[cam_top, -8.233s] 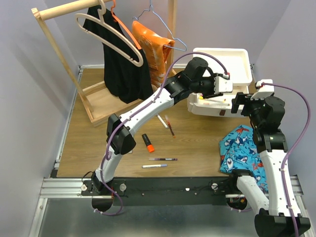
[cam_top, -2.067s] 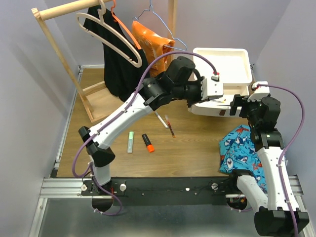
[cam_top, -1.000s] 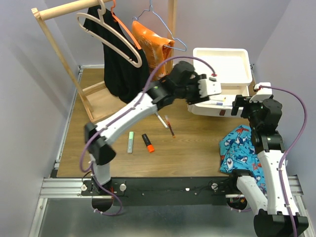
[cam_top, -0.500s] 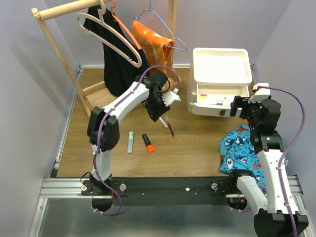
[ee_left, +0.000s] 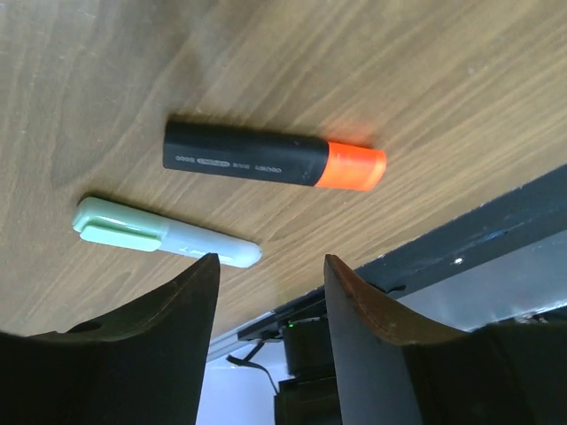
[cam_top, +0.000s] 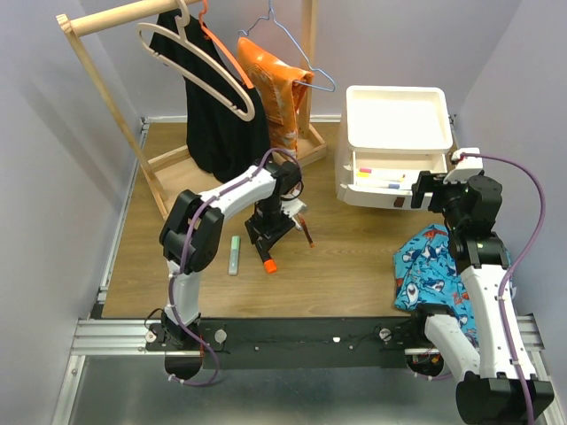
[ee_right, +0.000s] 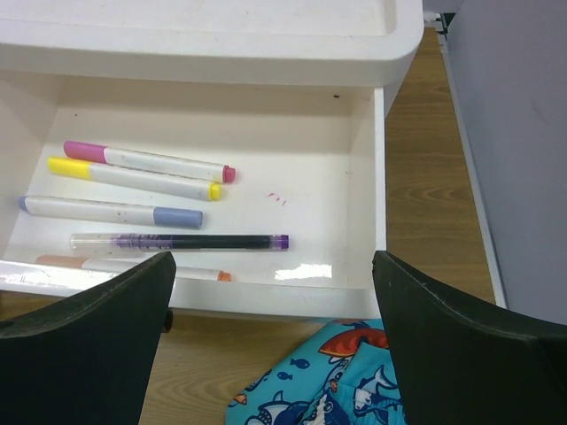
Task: Sort the stationery into containers
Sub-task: Pick up the pen from the center of the board.
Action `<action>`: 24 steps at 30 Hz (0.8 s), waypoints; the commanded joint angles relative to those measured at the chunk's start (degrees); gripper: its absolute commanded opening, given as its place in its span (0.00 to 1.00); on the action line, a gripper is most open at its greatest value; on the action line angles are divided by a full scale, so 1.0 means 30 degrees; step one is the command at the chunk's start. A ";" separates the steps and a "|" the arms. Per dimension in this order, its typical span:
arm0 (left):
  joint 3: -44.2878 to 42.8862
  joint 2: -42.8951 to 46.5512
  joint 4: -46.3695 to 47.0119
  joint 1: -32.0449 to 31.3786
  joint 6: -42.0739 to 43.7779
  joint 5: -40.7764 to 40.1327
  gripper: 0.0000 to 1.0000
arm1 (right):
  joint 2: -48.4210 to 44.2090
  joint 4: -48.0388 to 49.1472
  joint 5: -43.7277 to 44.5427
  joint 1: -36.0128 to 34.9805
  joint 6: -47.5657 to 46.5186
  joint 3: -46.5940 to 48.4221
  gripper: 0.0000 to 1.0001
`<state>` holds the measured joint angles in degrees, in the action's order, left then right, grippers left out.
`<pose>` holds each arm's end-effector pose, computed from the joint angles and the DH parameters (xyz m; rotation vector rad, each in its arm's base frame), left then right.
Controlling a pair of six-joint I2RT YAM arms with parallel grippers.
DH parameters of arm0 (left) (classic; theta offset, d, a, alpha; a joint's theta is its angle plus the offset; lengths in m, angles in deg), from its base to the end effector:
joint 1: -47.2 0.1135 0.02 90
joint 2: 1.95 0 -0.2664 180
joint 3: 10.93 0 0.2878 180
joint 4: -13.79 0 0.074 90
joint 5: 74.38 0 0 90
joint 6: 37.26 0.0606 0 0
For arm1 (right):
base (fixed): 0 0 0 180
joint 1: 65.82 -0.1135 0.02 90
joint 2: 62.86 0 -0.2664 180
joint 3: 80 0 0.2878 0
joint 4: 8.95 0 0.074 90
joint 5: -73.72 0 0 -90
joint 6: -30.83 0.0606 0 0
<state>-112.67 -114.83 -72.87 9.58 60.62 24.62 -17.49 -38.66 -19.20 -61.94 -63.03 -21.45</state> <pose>0.3014 -0.2442 0.1707 -1.1319 -2.7405 0.1737 0.2417 -0.0133 0.3304 -0.0350 1.8588 -0.0464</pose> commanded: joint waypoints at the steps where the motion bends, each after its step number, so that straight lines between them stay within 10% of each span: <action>1: -0.1062 -0.1248 0.0180 0.0091 -0.1454 -0.0187 0.60 | -0.0151 -0.0143 -0.0112 0.0289 0.0085 0.0049 1.00; 24: 0.0314 -0.3854 0.0120 0.1175 -0.4179 0.2477 0.78 | 0.0903 -0.0584 -0.0639 0.0816 -0.0120 0.1015 0.99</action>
<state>-113.66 -123.47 -72.18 13.03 50.15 28.07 -15.90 -39.16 -19.85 -60.10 -63.27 -21.36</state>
